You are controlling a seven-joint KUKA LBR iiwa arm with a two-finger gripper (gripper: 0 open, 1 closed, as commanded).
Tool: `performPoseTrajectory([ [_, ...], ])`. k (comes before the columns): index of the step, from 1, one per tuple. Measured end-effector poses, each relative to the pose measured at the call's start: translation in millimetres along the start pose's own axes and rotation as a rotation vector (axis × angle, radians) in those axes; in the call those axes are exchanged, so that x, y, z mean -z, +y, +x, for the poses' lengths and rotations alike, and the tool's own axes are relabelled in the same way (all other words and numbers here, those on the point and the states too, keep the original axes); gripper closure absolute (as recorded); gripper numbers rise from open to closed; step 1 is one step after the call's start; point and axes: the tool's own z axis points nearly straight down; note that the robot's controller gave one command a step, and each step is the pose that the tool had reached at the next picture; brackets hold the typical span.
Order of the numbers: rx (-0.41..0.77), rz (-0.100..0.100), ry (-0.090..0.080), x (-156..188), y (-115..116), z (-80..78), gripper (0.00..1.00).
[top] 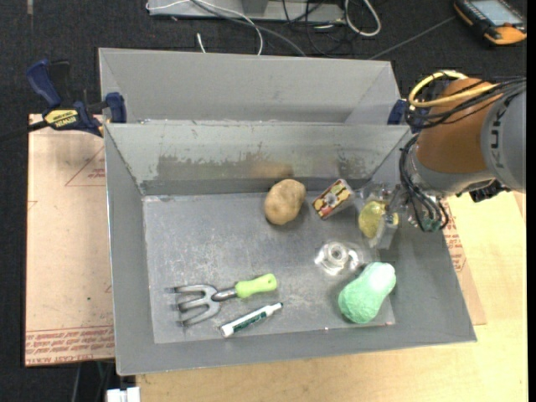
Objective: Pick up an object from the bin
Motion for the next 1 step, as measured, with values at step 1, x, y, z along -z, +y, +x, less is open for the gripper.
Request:
performPoseTrajectory([
  [1,0.0,-0.001,0.009,25.9,0.5,2.0,1.0],
])
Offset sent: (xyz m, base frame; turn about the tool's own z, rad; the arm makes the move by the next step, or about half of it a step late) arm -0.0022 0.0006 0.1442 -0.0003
